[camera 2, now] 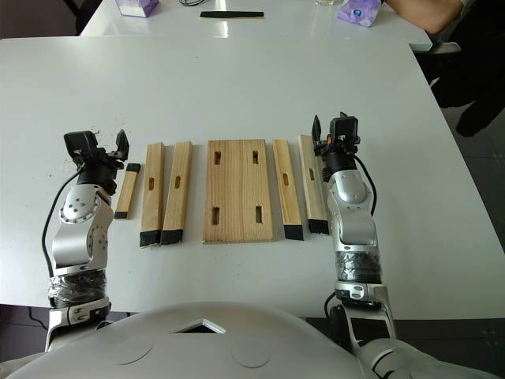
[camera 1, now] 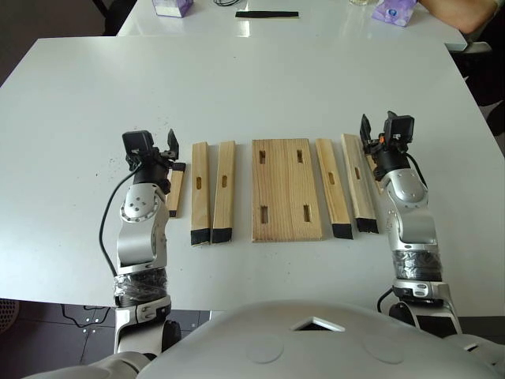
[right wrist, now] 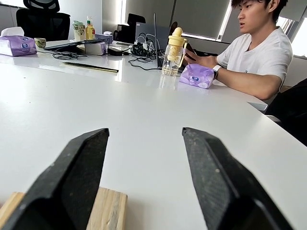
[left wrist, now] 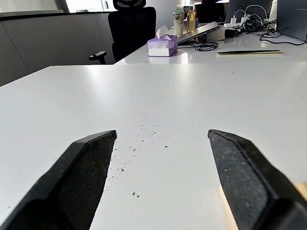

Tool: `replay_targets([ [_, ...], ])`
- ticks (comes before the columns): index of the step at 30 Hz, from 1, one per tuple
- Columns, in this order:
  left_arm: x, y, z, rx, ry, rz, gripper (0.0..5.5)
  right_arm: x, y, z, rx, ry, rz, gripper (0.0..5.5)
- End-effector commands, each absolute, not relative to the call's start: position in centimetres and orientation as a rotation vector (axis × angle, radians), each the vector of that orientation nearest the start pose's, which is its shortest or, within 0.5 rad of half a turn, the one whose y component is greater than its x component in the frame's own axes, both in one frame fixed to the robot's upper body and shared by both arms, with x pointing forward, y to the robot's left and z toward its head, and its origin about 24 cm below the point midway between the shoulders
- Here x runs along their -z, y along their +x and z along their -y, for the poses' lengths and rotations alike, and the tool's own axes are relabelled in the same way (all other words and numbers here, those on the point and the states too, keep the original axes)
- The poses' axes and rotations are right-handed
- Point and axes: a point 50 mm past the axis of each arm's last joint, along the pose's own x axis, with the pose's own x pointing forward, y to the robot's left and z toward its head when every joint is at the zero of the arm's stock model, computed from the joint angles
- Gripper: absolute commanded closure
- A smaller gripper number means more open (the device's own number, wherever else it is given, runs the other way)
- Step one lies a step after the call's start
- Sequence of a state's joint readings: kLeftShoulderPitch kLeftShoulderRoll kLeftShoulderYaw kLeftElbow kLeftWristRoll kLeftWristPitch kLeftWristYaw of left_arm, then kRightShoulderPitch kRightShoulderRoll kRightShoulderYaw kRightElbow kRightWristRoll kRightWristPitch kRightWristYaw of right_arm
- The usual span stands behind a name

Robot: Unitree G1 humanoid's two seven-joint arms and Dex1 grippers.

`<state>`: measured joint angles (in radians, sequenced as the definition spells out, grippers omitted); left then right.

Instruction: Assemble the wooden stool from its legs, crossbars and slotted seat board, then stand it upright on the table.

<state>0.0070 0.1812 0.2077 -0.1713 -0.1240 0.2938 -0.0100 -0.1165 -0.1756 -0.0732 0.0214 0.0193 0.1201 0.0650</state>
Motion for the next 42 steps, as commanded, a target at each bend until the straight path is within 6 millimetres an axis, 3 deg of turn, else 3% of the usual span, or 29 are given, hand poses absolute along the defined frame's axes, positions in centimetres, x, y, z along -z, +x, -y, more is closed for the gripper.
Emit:
replay_targets([
  [1, -6.6, 24.8, -22.8, -0.183, 0.067, -0.103, 2.38, -6.4, 28.1, 19.0, -0.009, -0.152, -0.022, 2.69],
  [6, -6.1, 24.2, -23.6, -0.199, 0.06, -0.154, 2.38, -6.5, 28.1, 19.2, -0.001, -0.156, -0.02, 2.69],
  [9, -5.3, 21.8, -24.1, -0.245, -0.042, -0.344, 2.38, -6.6, 27.8, 19.6, 0.013, -0.158, -0.017, 2.69],
  [13, -7.2, 18.4, -21.4, -0.024, 0.02, -0.48, 2.38, -5.9, 26.6, 20.2, 0.052, -0.154, -0.043, 2.69],
  [17, -7.3, 16.3, -21.7, 0.005, 0.077, -0.593, 2.38, -5.4, 25.4, 19.8, 0.045, -0.152, -0.066, 2.69],
  [25, -6.1, 15.8, -22.7, -0.003, 0.175, -0.68, 2.38, -5.8, 25.3, 20.4, 0.05, -0.166, -0.075, 2.69],
  [28, -4.9, 15.1, -22.4, 0.029, 0.17, -0.732, 2.38, -5.9, 25.3, 20.4, 0.054, -0.166, -0.074, 2.69],
  [33, -3.2, 14.5, -23.7, -0.03, 0.166, -0.77, 2.38, -5.6, 25.1, 20.3, 0.059, -0.16, -0.081, 2.69],
  [42, -1.2, 14.5, -25.0, -0.026, 0.091, -0.793, 3.74, -5.7, 25.2, 20.2, 0.063, -0.158, -0.078, 2.69],
])
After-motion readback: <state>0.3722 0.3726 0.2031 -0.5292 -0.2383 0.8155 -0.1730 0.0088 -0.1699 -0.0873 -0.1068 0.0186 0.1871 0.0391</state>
